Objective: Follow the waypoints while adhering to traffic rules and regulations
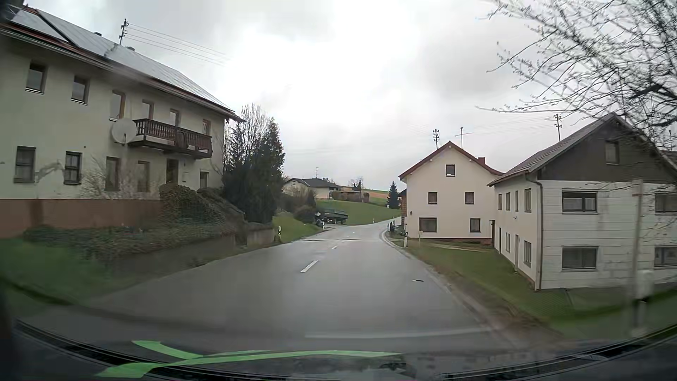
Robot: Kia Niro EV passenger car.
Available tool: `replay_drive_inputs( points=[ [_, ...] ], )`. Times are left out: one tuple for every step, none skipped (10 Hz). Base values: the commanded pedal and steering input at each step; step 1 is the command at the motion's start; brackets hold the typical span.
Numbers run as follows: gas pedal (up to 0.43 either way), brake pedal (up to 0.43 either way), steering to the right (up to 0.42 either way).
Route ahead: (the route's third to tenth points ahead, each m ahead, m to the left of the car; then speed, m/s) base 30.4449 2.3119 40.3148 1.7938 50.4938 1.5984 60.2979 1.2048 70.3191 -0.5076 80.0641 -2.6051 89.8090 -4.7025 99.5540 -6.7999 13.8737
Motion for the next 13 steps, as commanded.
replay_drive_inputs(
  points=[
    [0.0,0.0,-0.009],
    [0.0,0.0,-0.009],
    [0.0,0.0,-0.008],
    [0.0,0.0,-0.007],
    [0.0,0.0,-0.005],
    [0.0,0.0,-0.005],
    [0.0,0.0,-0.004],
    [0.0,0.0,-0.003],
    [0.0,0.0,-0.002],
    [0.028,0.0,0.0],
    [0.039,0.0,0.003],
    [0.039,0.0,0.003],
    [0.047,0.0,0.003]
  ],
)
